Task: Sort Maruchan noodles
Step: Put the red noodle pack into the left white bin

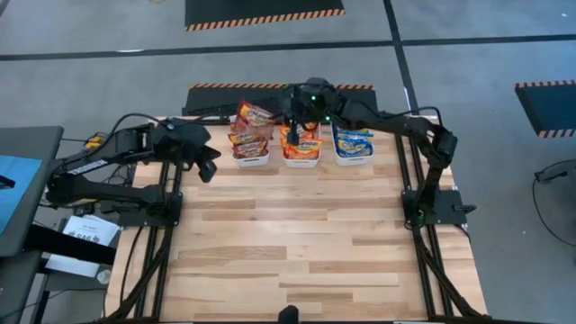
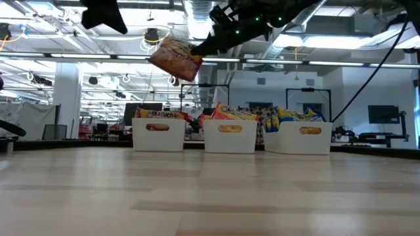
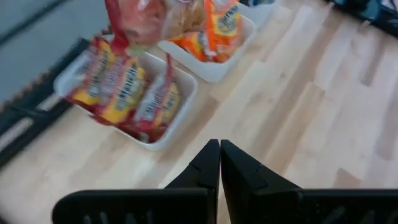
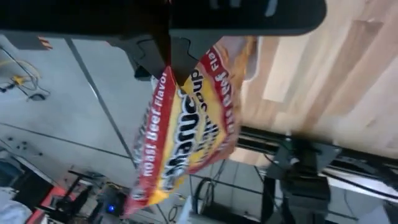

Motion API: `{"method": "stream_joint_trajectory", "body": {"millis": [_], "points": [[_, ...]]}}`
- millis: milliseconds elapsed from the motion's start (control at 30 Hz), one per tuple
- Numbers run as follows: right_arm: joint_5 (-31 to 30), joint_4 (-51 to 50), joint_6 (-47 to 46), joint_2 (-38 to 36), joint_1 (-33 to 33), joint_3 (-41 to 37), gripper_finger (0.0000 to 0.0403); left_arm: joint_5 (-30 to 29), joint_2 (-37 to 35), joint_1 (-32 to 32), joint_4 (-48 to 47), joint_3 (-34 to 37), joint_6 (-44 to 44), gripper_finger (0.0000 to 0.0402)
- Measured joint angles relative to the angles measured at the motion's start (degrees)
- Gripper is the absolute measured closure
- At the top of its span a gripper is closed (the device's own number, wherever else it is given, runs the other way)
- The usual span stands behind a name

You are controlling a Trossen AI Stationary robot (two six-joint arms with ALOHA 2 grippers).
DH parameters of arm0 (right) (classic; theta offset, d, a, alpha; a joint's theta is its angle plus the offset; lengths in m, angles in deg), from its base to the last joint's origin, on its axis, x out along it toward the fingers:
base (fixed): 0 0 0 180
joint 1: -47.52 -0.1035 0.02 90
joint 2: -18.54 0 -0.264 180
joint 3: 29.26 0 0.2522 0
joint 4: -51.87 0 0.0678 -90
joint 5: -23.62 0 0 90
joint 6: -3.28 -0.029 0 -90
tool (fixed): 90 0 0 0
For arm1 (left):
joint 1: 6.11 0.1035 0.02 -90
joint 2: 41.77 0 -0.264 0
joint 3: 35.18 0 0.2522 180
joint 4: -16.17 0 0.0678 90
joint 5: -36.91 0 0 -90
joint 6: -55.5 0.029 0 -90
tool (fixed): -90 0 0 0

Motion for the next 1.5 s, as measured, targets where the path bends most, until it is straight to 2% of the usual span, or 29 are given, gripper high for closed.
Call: {"method": "stream_joint_trajectory", "body": {"millis": [67,167,267,333,633,867,1033,1233,1333,1500], "points": [[-0.42,0.26,-0.01,0.0,-0.34,0.0,0.04,1.85,1.45,0.0,1.58,0.59,-0.73,0.0401],[-7.17,1.18,-1.24,-0.1,-0.49,0.0,0.04,2.88,4.53,-0.02,4.53,2.57,0.21,0.0401],[-13.35,0.41,-2.27,-1.38,0.84,-0.04,0.0401,-0.39,8.61,0.16,5.61,3.41,3.0,0.0401],[-15.14,0.7,-2.42,-2.5,2.08,-0.02,0.0402,-2.71,11.24,0.98,6.64,3.41,3.79,0.0401],[-15.45,0.4,-6.51,-6.84,7.71,-0.01,0.0402,1.3,19.7,8.59,10.27,3.4,7.17,0.0402],[-15.43,-0.16,-6.56,-8.98,10.07,0.0,0.0402,16.01,25.91,15.48,16.95,3.35,12.95,0.0402],[-15.41,-0.74,-6.54,-8.96,10.76,0.0,0.0402,24.55,31.65,17.16,18.85,3.35,14.39,0.0401],[-15.42,-1.37,-6.13,-8.9,10.78,0.0,0.0402,26.45,37.73,17.33,18.95,3.35,16.81,0.0401],[-15.41,-1.38,-6.1,-8.9,10.76,0.0,0.0402,24.54,40.21,17.57,19.73,3.35,17.69,0.0401],[-15.39,-1.93,-6.08,-8.9,10.76,0.0,0.0402,25.34,40.92,18.9,21.62,3.35,18.28,0.0402]]}}
